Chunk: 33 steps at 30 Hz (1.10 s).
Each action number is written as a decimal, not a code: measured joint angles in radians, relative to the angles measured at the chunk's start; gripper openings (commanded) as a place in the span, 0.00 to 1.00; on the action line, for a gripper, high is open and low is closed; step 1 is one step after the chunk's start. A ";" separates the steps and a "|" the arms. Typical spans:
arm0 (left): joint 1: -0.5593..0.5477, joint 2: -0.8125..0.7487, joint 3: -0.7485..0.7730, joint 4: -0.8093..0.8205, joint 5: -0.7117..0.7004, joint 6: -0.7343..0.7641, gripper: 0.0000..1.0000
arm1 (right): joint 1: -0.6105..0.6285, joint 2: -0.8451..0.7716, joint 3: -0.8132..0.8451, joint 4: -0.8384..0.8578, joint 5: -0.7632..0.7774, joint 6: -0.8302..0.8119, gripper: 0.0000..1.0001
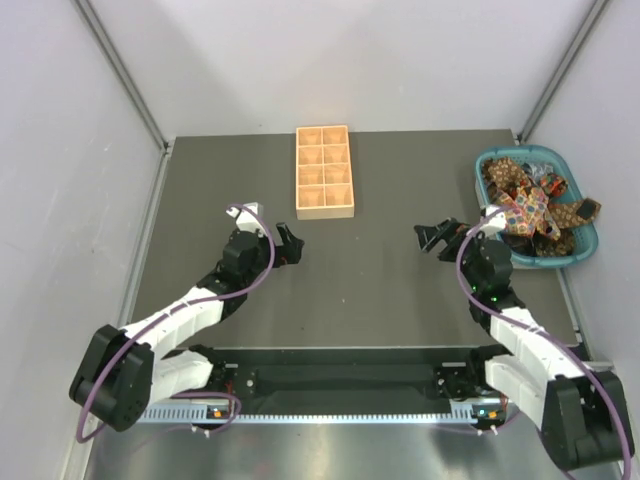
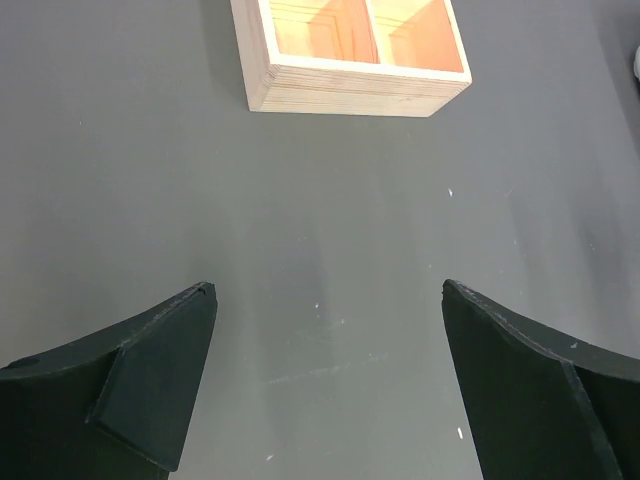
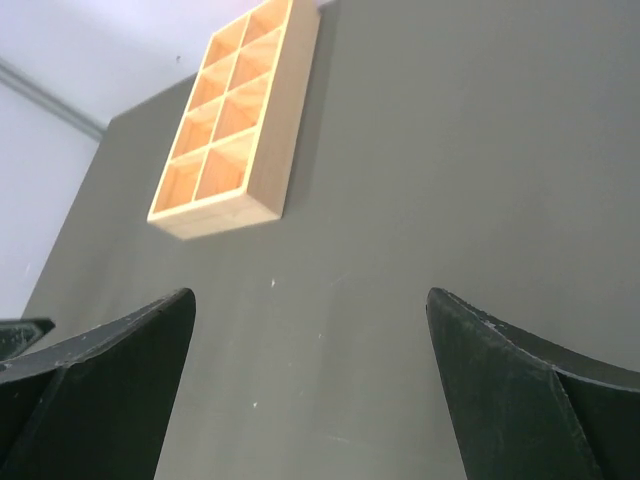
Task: Roll the ties
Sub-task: Grab a tie with the right arm
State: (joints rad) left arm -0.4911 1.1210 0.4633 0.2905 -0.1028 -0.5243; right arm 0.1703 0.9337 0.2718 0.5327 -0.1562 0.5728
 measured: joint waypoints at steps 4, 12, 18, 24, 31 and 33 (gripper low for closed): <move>-0.005 -0.003 0.000 0.000 0.000 0.001 0.97 | 0.000 -0.115 0.025 -0.106 0.082 -0.005 1.00; -0.064 -0.006 0.000 0.000 -0.018 0.011 0.99 | -0.010 -0.203 0.438 -0.668 0.488 -0.011 1.00; -0.086 -0.006 0.000 0.000 -0.035 0.020 0.99 | -0.150 -0.020 0.754 -0.980 0.620 0.024 1.00; -0.090 -0.005 0.000 0.000 -0.046 0.027 0.99 | -0.341 0.201 0.797 -1.116 0.530 0.077 1.00; -0.095 0.008 0.001 0.000 -0.045 0.027 0.98 | -0.430 0.386 0.797 -1.118 0.456 0.150 1.00; -0.098 0.018 0.002 -0.001 -0.045 0.027 0.98 | -0.430 0.429 0.797 -1.103 0.462 0.179 1.00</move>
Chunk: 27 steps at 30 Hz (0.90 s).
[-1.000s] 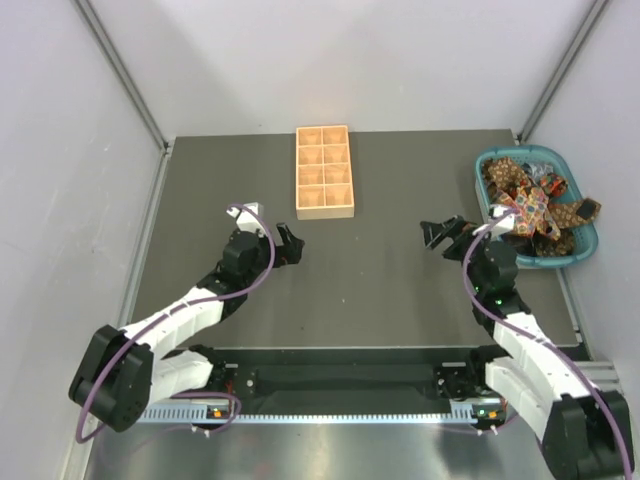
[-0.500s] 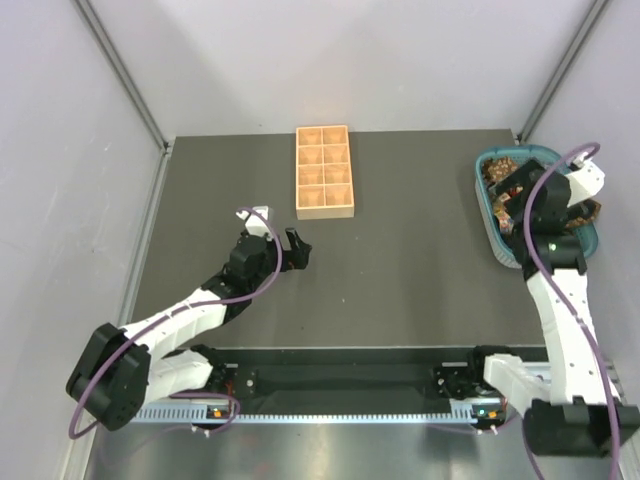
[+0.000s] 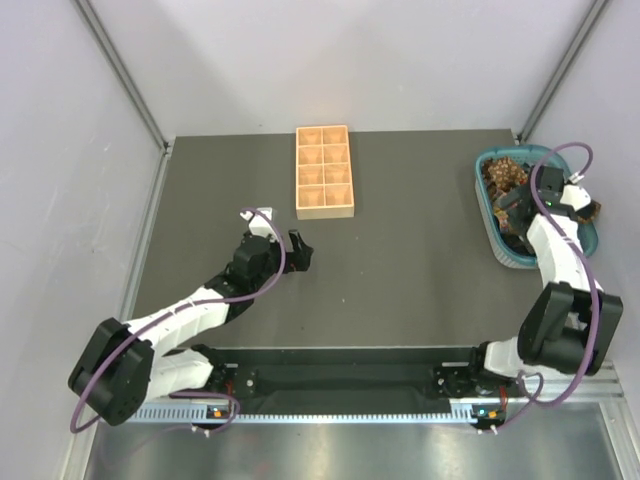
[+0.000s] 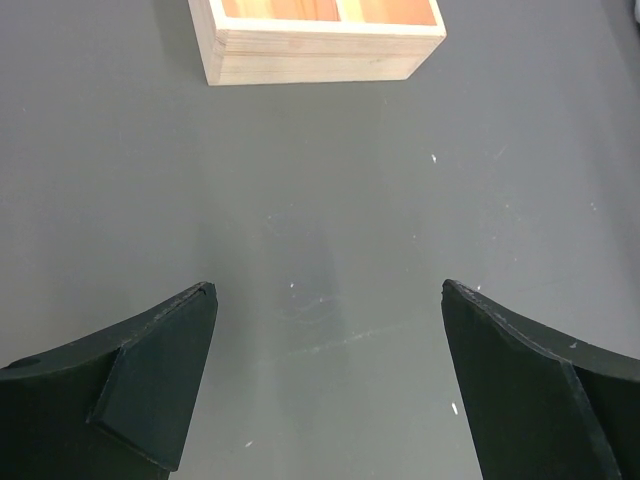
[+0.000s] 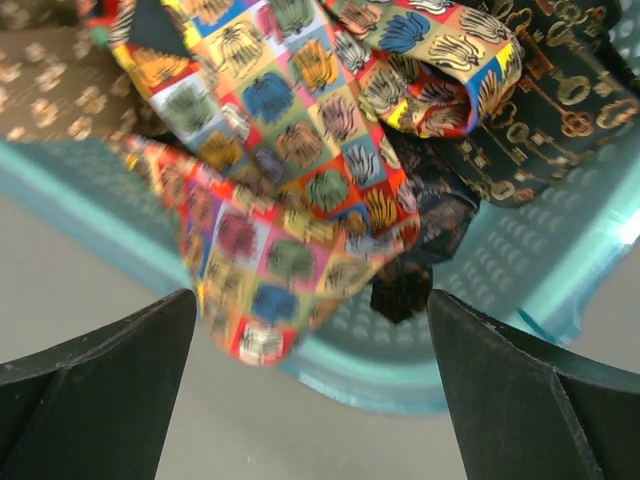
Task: Roll the ties
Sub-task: Grab a tie with the right arm
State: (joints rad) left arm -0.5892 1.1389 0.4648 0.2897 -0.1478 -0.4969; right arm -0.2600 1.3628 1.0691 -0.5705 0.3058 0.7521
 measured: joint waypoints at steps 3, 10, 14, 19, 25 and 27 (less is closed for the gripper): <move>-0.003 0.007 0.005 -0.006 0.000 0.000 0.98 | -0.003 0.064 -0.001 0.040 0.008 0.037 0.97; -0.006 0.011 0.012 -0.007 0.000 0.002 0.98 | -0.005 0.130 -0.002 0.090 0.009 0.050 0.00; -0.008 0.016 0.015 -0.007 0.000 0.002 0.97 | 0.005 0.016 -0.020 0.111 0.006 0.040 0.00; -0.010 0.016 0.016 -0.006 0.002 0.002 0.97 | 0.093 -0.270 0.003 0.113 -0.032 -0.072 0.00; -0.011 -0.011 0.016 -0.006 0.001 0.003 0.97 | 0.303 -0.431 0.170 0.116 -0.264 -0.205 0.00; -0.012 -0.024 0.016 -0.006 0.000 0.003 0.97 | 0.384 -0.444 0.220 0.121 -0.372 -0.234 0.00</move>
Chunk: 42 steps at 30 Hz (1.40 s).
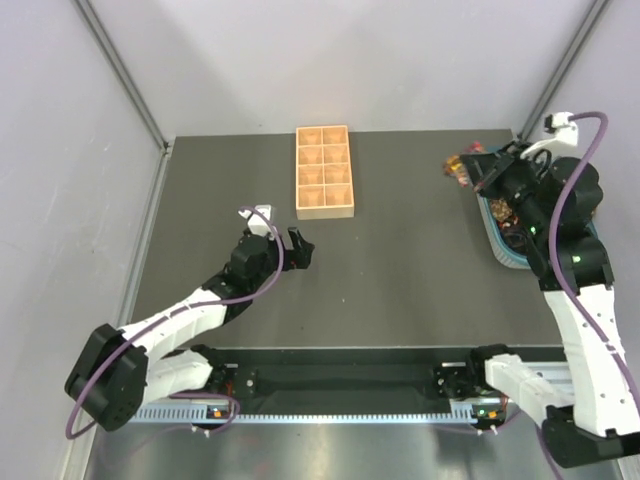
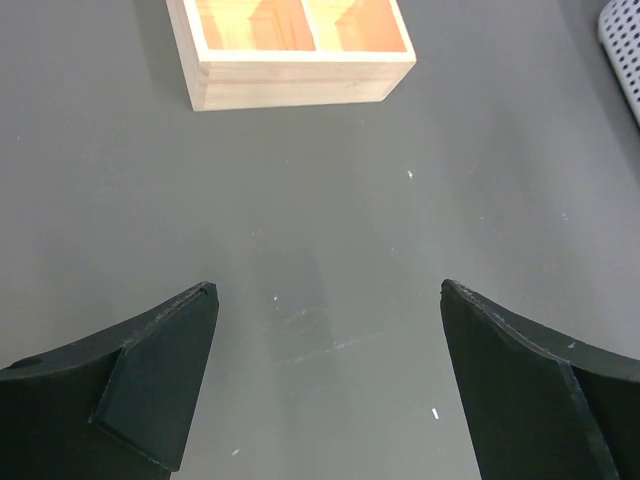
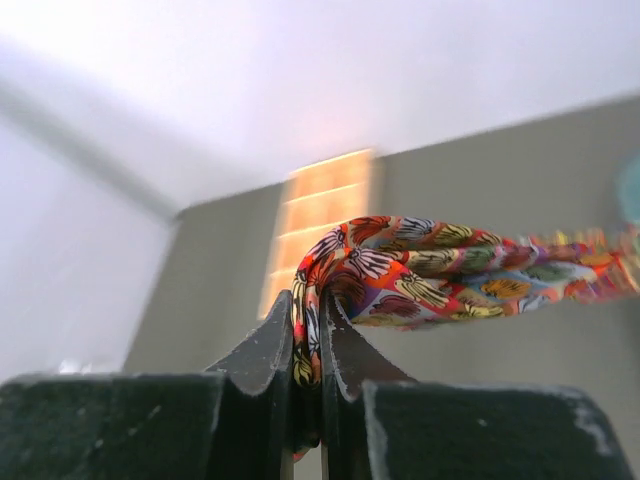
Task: Roll the ties
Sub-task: Grab a tie with the right arm, then move the tie to the center of the board
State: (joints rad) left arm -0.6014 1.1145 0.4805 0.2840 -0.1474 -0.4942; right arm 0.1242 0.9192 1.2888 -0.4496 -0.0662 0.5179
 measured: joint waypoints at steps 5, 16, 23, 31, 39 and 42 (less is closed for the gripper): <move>-0.001 -0.024 0.000 0.000 -0.009 0.000 0.95 | 0.216 -0.008 0.100 0.008 -0.206 -0.036 0.00; -0.008 -0.155 -0.064 0.015 -0.060 0.011 0.95 | 0.430 -0.060 0.271 0.056 -0.315 0.007 0.01; -0.009 -0.162 -0.064 0.007 -0.104 0.010 0.95 | 0.431 -0.140 -0.069 0.147 -0.237 0.160 0.00; -0.011 -0.153 -0.063 0.004 -0.099 0.010 0.97 | 0.431 -0.115 -0.565 0.128 -0.093 0.290 0.00; -0.113 -0.039 -0.043 0.015 -0.045 0.043 0.98 | 0.429 -0.077 -0.441 0.153 0.127 0.269 0.00; -0.172 0.003 -0.027 0.037 -0.013 0.066 0.99 | 0.419 -0.022 -0.370 0.159 0.204 0.260 0.00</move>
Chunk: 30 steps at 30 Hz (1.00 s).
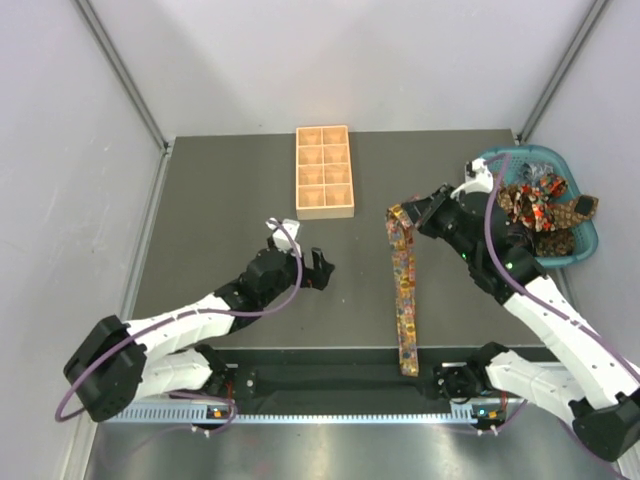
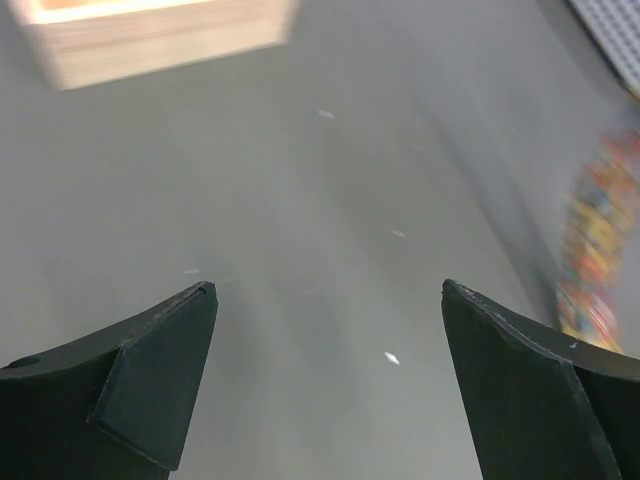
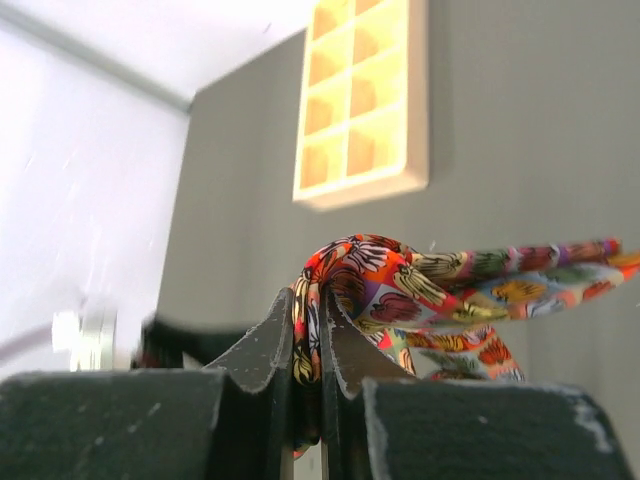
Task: Roll the ties
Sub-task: Move the tie to the center of the board
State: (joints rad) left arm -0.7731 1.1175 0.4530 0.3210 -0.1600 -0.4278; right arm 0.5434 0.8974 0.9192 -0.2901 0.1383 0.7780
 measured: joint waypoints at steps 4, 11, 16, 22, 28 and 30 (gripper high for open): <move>-0.082 0.055 0.023 0.045 0.048 0.037 0.99 | -0.032 0.087 0.031 0.008 0.089 0.009 0.00; -0.246 0.187 0.104 0.077 0.079 0.090 0.99 | -0.147 0.169 0.031 0.024 0.127 0.041 0.00; -0.334 0.296 0.197 0.054 0.037 0.055 0.99 | -0.232 0.229 0.030 0.051 0.121 0.062 0.00; -0.494 0.415 0.332 -0.048 -0.091 -0.023 0.99 | -0.265 0.290 0.021 0.086 0.098 0.072 0.00; -0.687 0.531 0.435 -0.121 -0.171 -0.103 0.99 | -0.291 0.328 0.016 0.114 0.080 0.081 0.00; -0.731 0.563 0.449 -0.145 -0.193 -0.132 0.99 | -0.297 0.330 0.015 0.123 0.077 0.082 0.00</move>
State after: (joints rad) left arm -1.5036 1.6806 0.9016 0.1761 -0.3527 -0.5602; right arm 0.2462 1.2270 0.9344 -0.1673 0.2150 0.8600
